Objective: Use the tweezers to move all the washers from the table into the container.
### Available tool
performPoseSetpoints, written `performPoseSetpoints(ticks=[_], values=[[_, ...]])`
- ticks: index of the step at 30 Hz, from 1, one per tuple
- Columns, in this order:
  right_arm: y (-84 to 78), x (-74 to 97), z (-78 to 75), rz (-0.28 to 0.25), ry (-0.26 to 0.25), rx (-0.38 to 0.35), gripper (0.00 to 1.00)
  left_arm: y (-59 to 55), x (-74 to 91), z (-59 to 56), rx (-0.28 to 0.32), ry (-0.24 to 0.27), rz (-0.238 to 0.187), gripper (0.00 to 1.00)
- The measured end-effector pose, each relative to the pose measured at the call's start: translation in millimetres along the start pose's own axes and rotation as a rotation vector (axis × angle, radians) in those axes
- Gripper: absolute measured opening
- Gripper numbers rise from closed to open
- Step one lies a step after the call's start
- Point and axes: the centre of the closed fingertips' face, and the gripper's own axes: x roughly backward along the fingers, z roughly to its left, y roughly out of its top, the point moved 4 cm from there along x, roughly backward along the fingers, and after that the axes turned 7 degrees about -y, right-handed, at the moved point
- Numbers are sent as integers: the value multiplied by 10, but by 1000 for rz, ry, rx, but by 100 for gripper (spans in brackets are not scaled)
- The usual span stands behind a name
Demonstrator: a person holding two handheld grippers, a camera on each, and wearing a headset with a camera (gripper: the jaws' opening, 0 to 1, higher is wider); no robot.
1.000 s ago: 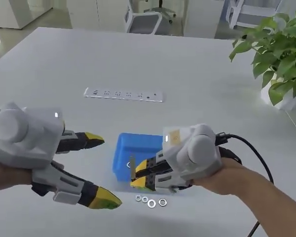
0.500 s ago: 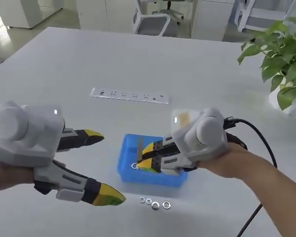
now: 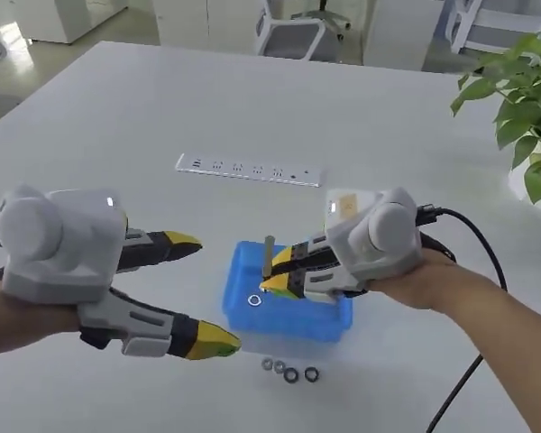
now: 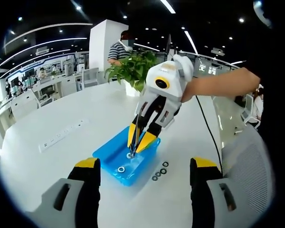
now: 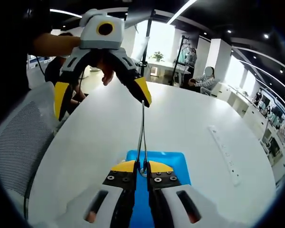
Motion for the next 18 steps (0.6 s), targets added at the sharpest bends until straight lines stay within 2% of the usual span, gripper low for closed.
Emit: performPoseSetpoints(ticks=[9, 18], values=[[-132, -79, -56, -3, 11, 3, 9, 47, -136, 52, -26, -4, 6, 69], [-279, -198, -87, 1, 37, -6, 9, 78, -176, 114, -25, -7, 1, 68]])
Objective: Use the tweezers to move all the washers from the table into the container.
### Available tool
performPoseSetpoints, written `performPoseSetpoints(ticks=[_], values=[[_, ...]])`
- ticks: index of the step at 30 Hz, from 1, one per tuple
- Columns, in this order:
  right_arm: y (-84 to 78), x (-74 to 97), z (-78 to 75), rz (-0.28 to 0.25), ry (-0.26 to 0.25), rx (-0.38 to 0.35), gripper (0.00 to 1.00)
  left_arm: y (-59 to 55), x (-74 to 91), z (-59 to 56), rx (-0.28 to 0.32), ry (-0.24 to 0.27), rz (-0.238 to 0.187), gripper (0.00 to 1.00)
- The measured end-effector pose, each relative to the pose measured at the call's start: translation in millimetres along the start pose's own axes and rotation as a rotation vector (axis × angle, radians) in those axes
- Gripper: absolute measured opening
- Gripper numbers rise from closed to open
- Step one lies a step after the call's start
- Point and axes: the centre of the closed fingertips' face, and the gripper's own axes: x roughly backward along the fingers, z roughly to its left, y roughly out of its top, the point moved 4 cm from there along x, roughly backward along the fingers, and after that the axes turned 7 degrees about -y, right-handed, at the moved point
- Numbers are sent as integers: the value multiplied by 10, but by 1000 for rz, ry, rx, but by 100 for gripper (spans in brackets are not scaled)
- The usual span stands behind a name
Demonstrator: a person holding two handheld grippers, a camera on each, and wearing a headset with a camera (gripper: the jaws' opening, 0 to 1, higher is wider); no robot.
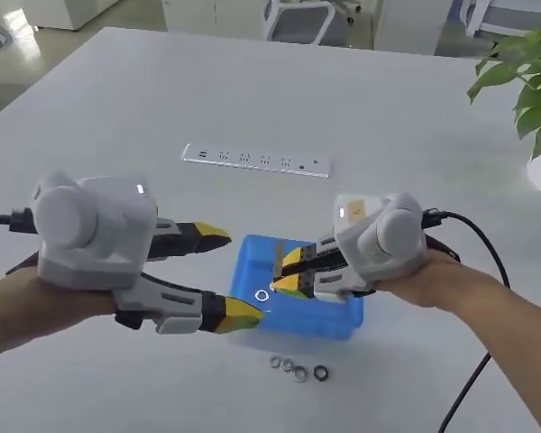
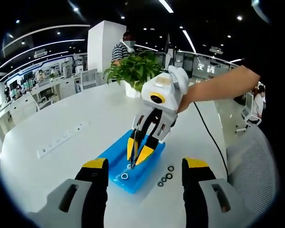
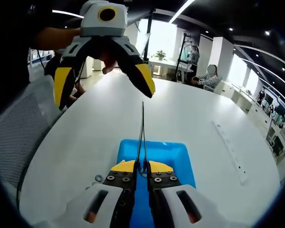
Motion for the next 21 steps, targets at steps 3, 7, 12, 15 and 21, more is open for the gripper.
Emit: performPoseSetpoints(ticks=[3, 7, 12, 15, 21], values=[[-43, -40, -10, -1, 8, -9, 9, -10, 1, 18, 1, 1, 3, 68], [-103, -95, -7, 4, 19, -15, 9, -31, 2, 33, 6, 0, 8, 68], [-169, -142, -4, 12, 30, -23, 9, -42, 0, 46, 7, -1, 6, 67], [-204, -157, -5, 17, 32, -27, 9, -44, -4, 59, 9, 0, 5, 67], [-255, -191, 22, 29, 44, -29, 9, -58, -10, 69, 10, -2, 7, 66]])
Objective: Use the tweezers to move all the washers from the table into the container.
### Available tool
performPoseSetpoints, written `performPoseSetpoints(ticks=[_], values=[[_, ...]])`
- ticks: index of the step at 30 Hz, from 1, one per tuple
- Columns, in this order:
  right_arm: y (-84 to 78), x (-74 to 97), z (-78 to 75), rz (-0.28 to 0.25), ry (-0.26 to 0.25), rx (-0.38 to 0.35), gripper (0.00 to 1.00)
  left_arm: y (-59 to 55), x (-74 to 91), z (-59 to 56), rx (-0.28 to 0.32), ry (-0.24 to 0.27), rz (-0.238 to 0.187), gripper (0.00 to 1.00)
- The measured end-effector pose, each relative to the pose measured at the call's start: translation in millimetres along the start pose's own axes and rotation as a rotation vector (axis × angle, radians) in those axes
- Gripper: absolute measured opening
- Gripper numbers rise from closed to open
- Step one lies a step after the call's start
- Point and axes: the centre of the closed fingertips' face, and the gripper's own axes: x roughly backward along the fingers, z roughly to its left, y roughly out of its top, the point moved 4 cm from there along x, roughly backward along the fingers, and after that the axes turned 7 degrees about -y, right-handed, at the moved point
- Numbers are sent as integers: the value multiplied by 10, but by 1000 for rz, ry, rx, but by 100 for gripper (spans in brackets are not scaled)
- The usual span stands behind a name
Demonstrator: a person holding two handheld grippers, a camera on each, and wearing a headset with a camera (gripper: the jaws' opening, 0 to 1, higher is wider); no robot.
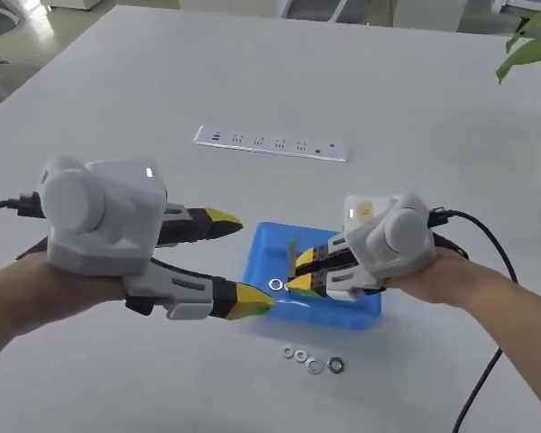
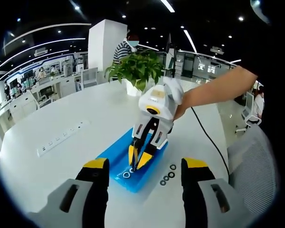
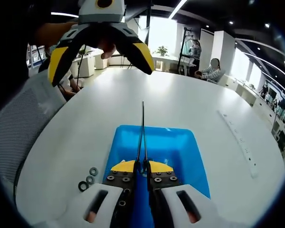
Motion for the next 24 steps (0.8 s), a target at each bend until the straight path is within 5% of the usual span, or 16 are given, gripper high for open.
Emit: performPoseSetpoints(ticks=[24], values=[[-20, 4, 22, 4, -10, -6, 9, 29, -241, 164, -96, -59, 56, 39]])
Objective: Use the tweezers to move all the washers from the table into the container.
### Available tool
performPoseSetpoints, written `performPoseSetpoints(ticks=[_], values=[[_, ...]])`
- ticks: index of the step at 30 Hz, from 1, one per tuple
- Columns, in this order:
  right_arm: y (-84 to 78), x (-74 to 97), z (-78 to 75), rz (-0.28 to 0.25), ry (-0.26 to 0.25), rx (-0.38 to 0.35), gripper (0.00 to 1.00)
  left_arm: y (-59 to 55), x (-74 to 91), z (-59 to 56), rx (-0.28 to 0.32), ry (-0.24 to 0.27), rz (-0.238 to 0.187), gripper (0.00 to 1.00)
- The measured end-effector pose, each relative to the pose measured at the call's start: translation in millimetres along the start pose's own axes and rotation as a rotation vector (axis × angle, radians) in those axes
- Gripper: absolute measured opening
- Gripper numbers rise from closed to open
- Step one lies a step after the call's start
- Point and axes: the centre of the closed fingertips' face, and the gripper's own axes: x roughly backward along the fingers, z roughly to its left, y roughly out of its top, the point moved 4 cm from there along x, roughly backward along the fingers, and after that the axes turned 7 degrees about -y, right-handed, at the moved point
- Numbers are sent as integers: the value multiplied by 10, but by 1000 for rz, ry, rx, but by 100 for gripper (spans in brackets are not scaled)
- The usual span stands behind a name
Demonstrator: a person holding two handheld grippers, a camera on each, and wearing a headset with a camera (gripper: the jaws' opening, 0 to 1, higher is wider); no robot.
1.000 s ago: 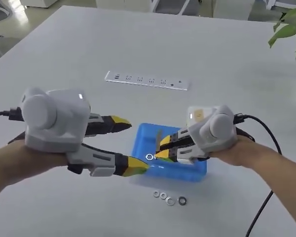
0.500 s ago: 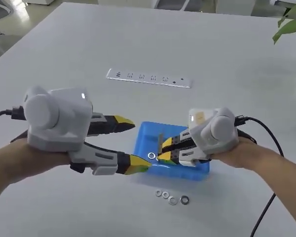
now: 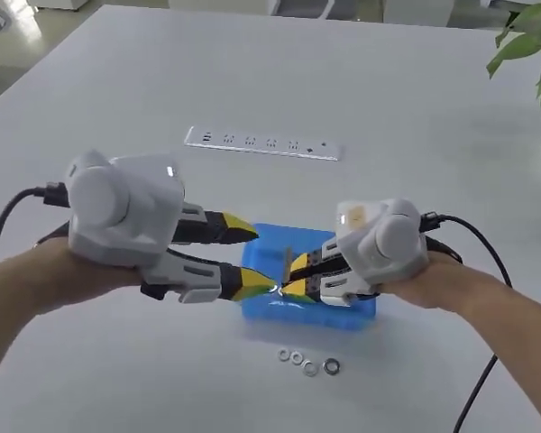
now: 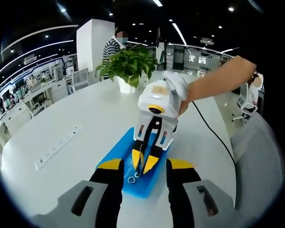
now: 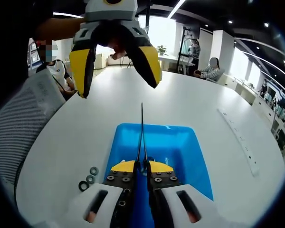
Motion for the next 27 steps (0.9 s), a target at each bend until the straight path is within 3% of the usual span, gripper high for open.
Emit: performPoseSetpoints(ticks=[9, 19, 27], values=[[-13, 13, 4, 8, -1, 13, 9, 1, -132, 76, -56, -39, 53, 26], [-1, -2, 5, 16, 1, 29, 9, 77, -268, 103, -99, -91, 64, 16], [3, -1, 7, 23, 3, 42, 9, 66, -317, 100, -118, -116, 78, 10]])
